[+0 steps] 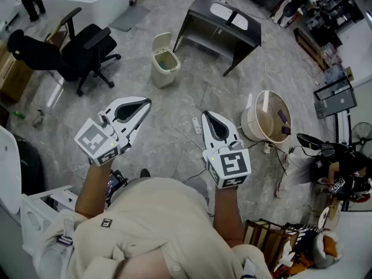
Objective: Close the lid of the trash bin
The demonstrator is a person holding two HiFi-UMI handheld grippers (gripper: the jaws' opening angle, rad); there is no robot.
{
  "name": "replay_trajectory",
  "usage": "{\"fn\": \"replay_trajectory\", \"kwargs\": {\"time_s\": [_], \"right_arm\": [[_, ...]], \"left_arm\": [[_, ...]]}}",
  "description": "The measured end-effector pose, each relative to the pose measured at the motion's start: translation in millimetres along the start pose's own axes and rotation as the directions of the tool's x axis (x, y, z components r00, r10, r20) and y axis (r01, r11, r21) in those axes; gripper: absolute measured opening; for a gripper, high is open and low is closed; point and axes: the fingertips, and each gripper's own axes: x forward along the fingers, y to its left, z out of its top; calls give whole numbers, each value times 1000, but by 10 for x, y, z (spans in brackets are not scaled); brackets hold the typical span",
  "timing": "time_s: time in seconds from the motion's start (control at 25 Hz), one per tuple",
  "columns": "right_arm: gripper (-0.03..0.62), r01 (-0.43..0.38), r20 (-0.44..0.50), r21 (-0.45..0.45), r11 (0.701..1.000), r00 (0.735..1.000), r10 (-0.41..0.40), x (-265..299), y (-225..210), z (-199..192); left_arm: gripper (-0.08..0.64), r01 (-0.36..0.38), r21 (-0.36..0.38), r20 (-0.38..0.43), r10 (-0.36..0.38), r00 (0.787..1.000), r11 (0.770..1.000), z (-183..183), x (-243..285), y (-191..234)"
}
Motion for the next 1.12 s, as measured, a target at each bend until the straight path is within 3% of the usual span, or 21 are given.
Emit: {"fn": "replay_trajectory", "kwargs": {"time_s": [0.56,0.88,1.12], "right_arm": [[26,-59,41,49,997,998,57,307,-258,-97],[26,-141,63,95,985,989,135,727,-808,-273],[26,-177,71,95,980,983,171,838,-1652,-519]], "left_arm": [[15,-68,-26,-30,67,997,997,-226,210,216],[14,-162,6,-79,162,984,987,-287,681,408],[15,-181,36,-103,184,977,983,-401,1565,384]]}}
